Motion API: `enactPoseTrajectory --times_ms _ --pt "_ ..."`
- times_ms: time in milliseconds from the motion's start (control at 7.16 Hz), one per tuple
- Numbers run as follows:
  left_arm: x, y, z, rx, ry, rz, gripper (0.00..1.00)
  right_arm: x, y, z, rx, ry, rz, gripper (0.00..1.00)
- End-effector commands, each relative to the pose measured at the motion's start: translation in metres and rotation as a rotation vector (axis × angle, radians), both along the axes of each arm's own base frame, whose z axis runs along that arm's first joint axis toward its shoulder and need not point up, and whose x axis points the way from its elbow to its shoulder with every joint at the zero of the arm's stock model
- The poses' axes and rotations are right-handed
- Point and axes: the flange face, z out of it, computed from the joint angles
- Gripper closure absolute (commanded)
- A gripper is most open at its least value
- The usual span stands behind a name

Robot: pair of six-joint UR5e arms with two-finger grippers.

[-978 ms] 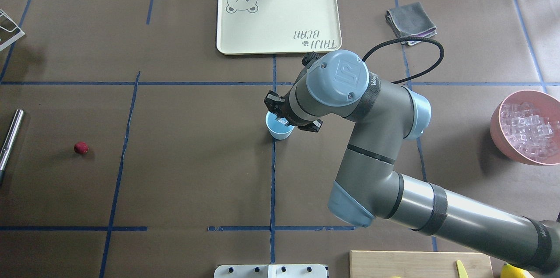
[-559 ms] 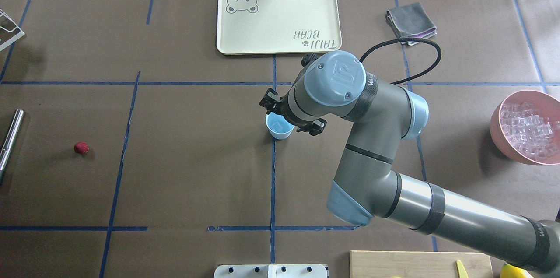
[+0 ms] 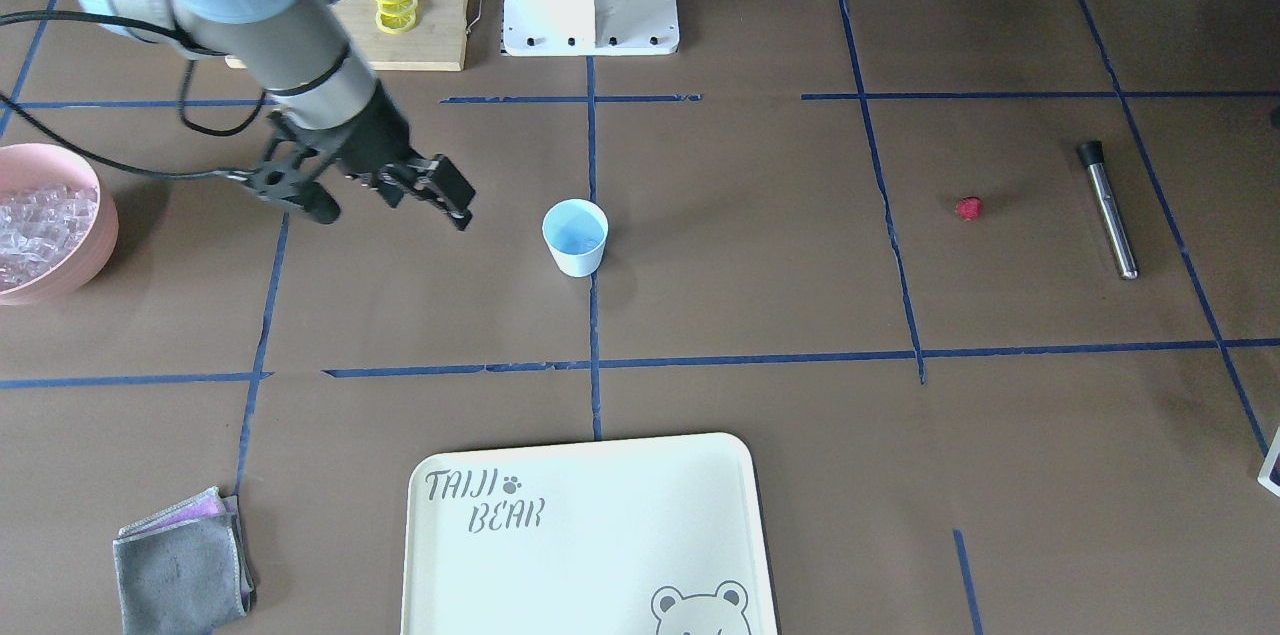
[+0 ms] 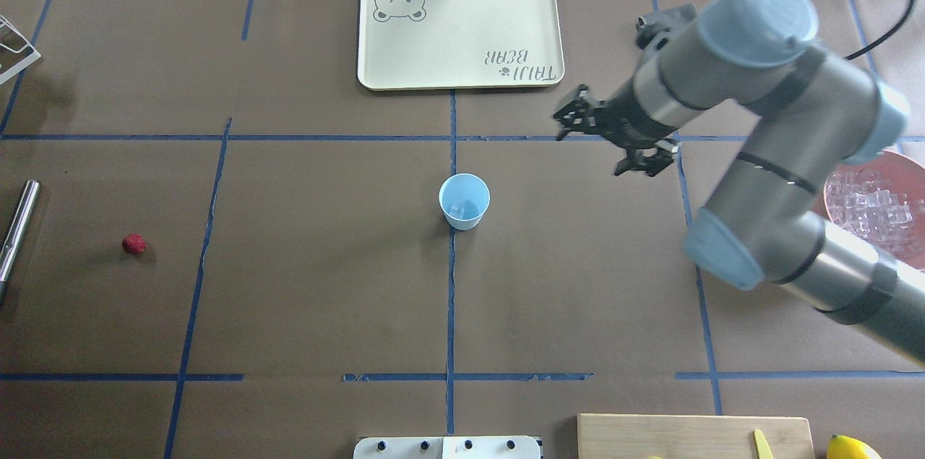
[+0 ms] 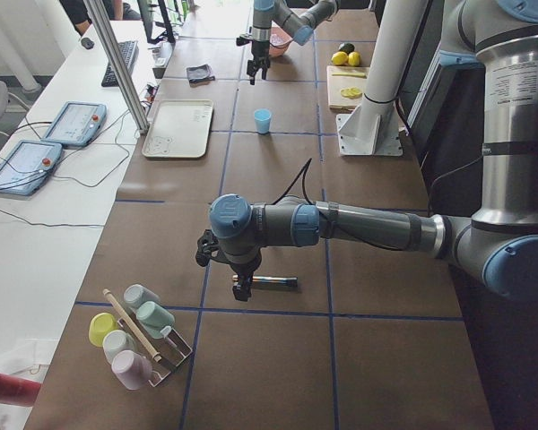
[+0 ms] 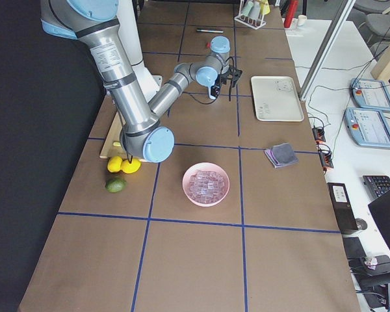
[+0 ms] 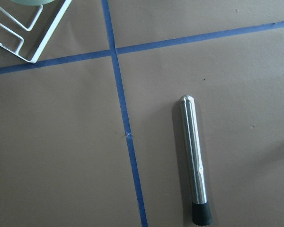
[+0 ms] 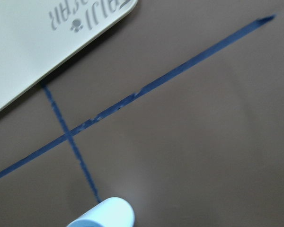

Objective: Mash ice and strawberries in cup
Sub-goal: 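Release the ice cube into the cup and return right gripper to bowl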

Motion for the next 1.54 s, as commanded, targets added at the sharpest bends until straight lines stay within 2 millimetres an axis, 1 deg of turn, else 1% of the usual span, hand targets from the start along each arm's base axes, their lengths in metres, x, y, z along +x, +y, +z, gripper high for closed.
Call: enactPoseTrajectory --times_ms 0,140,280,419,559,699,839,978,1258,1398 --pt "0.0 0.003 -0.001 0.001 0.006 0.0 0.0 0.13 0.015 0.119 0.099 0.083 -0.115 0.0" --pt "0.0 0.003 -0.001 0.001 0.006 0.0 0.0 0.18 0.031 0.18 0.187 0.151 -0.198 0.0" --pt "0.0 0.003 -0.001 0.001 0.006 0.0 0.0 0.229 0.042 0.226 0.28 0.199 -0.276 0.0" --pt "0.0 0.003 -0.001 0.001 0.006 0.0 0.0 0.257 0.06 0.257 0.329 0.228 -0.338 0.0" --pt "0.0 0.002 -0.002 0.001 0.006 -0.001 0.0 0.271 0.076 0.292 0.361 0.256 -0.422 0.0" --pt "0.0 0.002 -0.002 0.001 0.006 -0.001 0.0 0.272 0.076 0.312 0.367 0.261 -0.461 0.0" --pt "0.0 0.002 -0.002 0.001 0.006 -0.001 0.0 0.267 0.063 0.314 0.37 0.261 -0.46 0.0" --pt "0.0 0.002 -0.002 0.001 0.006 -0.001 0.0 0.263 0.055 0.311 0.378 0.259 -0.459 0.0" --pt "0.0 0.002 -0.001 0.003 0.006 0.0 0.0 0.259 0.053 0.341 0.373 0.259 -0.469 0.0" --pt "0.0 0.002 -0.002 0.003 0.006 -0.001 0.0 0.256 0.053 0.347 0.374 0.256 -0.471 0.0"
